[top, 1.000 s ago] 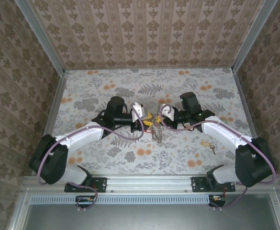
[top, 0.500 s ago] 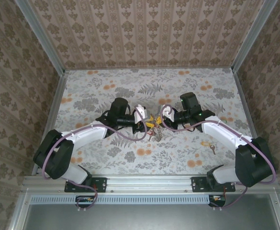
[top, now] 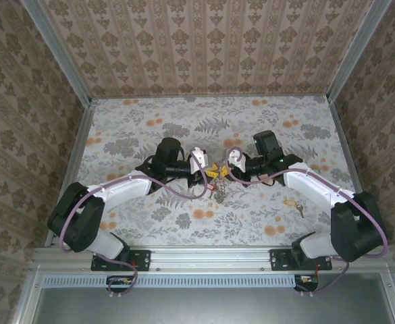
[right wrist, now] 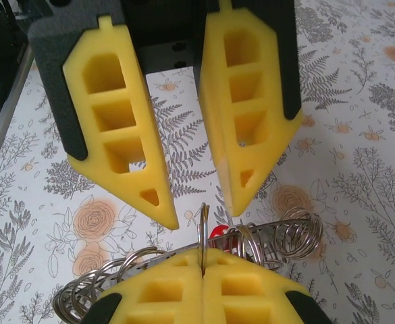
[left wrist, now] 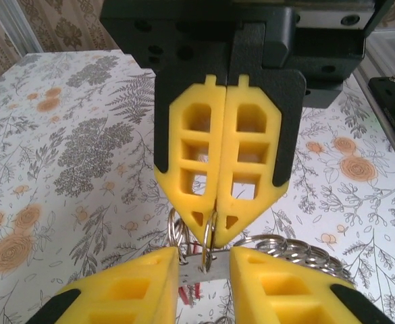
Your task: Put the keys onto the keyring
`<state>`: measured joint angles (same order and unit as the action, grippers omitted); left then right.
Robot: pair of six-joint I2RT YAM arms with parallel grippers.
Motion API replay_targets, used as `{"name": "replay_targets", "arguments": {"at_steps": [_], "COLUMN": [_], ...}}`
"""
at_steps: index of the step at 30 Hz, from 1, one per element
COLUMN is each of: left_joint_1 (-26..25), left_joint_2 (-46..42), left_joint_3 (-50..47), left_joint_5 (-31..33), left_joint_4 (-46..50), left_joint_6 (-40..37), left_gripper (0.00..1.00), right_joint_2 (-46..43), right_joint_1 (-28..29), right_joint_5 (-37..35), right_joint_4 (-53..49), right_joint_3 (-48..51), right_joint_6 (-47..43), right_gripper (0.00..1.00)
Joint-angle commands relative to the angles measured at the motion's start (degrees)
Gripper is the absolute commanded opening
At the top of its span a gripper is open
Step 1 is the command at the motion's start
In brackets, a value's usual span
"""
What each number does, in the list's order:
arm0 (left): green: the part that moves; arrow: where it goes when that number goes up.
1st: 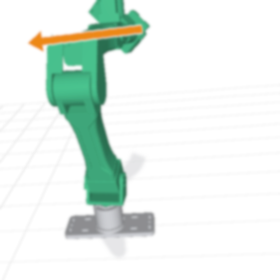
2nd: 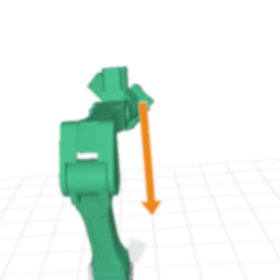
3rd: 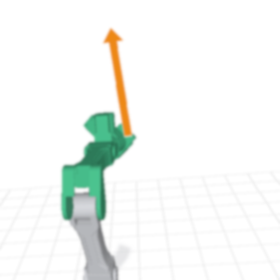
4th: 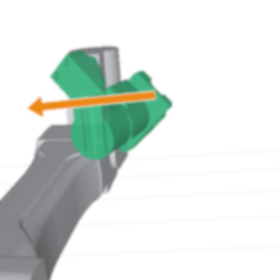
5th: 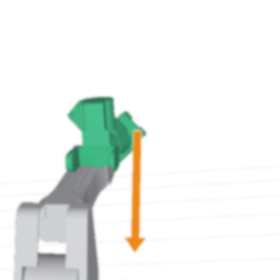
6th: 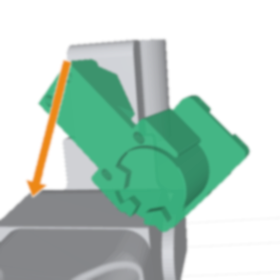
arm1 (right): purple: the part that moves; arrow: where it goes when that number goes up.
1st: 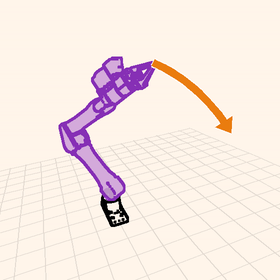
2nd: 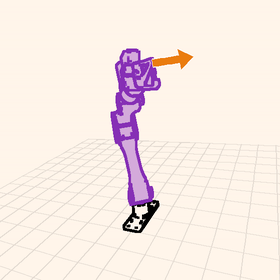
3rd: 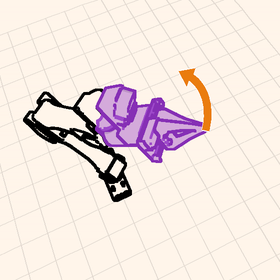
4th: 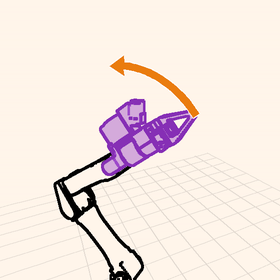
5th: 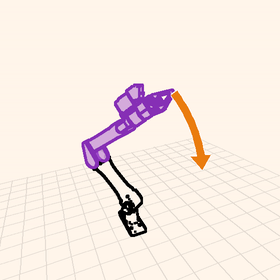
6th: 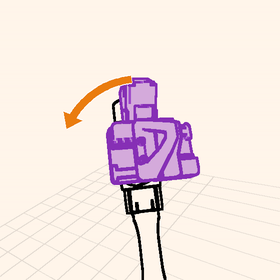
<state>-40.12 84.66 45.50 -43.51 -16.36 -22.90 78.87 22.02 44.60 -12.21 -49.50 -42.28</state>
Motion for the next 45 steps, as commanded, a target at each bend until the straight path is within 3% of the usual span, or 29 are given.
{"name": "replay_targets", "arguments": {"at_steps": [1, 10, 18, 22, 32, 45], "left_joint_1": [-0.5, -1.2, -1.4, -1.3, -1.3, -1.3], "left_joint_2": [0.3, 1.1, 0.5, 0.3, 0.3, 1.0], "left_joint_3": [2.5, 4.0, 3.4, 3.6, 4.0, 4.9], "left_joint_5": [-1.2, -1.8, 0.1, 0.2, 1.4, 0.1], "left_joint_4": [3.1, 4.4, 5.2, 6.3, 8.9, 6.2], "left_joint_6": [-2.6, -3.4, -4.0, -4.7, -6.5, -5.2], "left_gripper": [0.26, 0.16, 0.16, 0.09, 0.19, 0.15], "right_joint_2": [0.3, 0.4, 2.2, 2.2, 2.0, 2.3], "right_joint_1": [-0.2, -0.2, -0.3, -0.4, -0.8, -0.8], "right_joint_5": [3.5, 3.7, 3.4, 3.4, 4.6, 5.7], "right_joint_4": [-0.1, -0.4, -1.2, -1.2, -1.3, -1.4], "right_joint_3": [-2.1, -2.9, -3.3, -3.4, -3.4, -3.8], "right_joint_6": [-0.7, 0.4, 0.9, 1.1, 1.4, 2.1], "right_gripper": [0.00, 0.00, 0.00, 0.00, 0.00, 0.00]}}
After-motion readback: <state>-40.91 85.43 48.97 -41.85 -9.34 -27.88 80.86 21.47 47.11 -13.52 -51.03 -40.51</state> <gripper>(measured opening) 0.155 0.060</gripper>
